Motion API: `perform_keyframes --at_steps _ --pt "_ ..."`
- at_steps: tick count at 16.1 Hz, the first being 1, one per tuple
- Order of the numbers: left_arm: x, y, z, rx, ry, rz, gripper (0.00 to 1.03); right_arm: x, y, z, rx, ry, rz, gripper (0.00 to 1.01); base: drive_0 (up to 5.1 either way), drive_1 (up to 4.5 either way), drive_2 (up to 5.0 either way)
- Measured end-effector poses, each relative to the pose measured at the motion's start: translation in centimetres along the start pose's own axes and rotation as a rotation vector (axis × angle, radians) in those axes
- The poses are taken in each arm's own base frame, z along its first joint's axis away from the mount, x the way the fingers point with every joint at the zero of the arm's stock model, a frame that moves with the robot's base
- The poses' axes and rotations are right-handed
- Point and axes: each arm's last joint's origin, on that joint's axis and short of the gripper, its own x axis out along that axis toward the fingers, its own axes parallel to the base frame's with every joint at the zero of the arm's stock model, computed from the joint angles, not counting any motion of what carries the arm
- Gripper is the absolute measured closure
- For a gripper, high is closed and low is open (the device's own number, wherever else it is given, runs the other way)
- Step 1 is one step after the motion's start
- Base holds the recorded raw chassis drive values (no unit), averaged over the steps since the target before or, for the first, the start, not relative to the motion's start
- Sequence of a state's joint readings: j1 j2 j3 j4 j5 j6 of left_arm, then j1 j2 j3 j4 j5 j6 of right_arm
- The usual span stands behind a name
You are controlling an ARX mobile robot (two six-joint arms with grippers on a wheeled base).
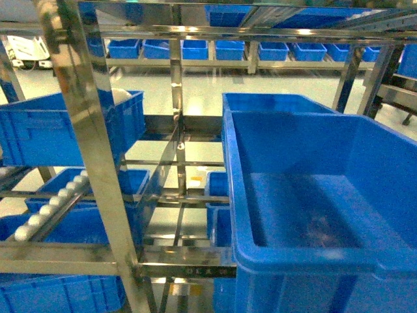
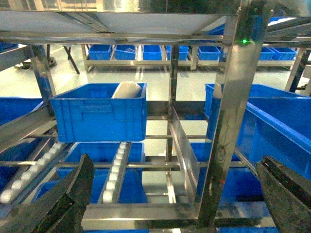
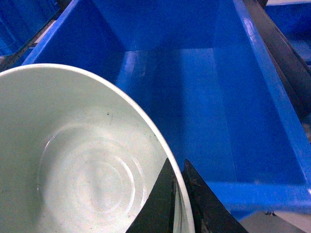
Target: Place green bowl on second shelf with right arm
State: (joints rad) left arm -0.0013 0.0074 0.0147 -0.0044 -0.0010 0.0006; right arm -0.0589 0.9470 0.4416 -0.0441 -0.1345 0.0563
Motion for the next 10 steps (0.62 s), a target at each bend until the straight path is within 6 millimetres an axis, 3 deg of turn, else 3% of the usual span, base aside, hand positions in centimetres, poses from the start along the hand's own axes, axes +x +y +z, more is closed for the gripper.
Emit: perform_keyframes --at_steps 2,10 --pt "0.0 0.0 0.02 0.0 -0.002 0.0 0.05 0.01 0.0 0.0 0.0 0.0 0.0 0.99 0.0 4.35 -4.3" --pt "0.0 0.0 0.01 0.0 -0.001 0.0 0.05 0.1 -0.02 -0.07 0.001 0.007 0.0 0.99 0.0 0.0 0.0"
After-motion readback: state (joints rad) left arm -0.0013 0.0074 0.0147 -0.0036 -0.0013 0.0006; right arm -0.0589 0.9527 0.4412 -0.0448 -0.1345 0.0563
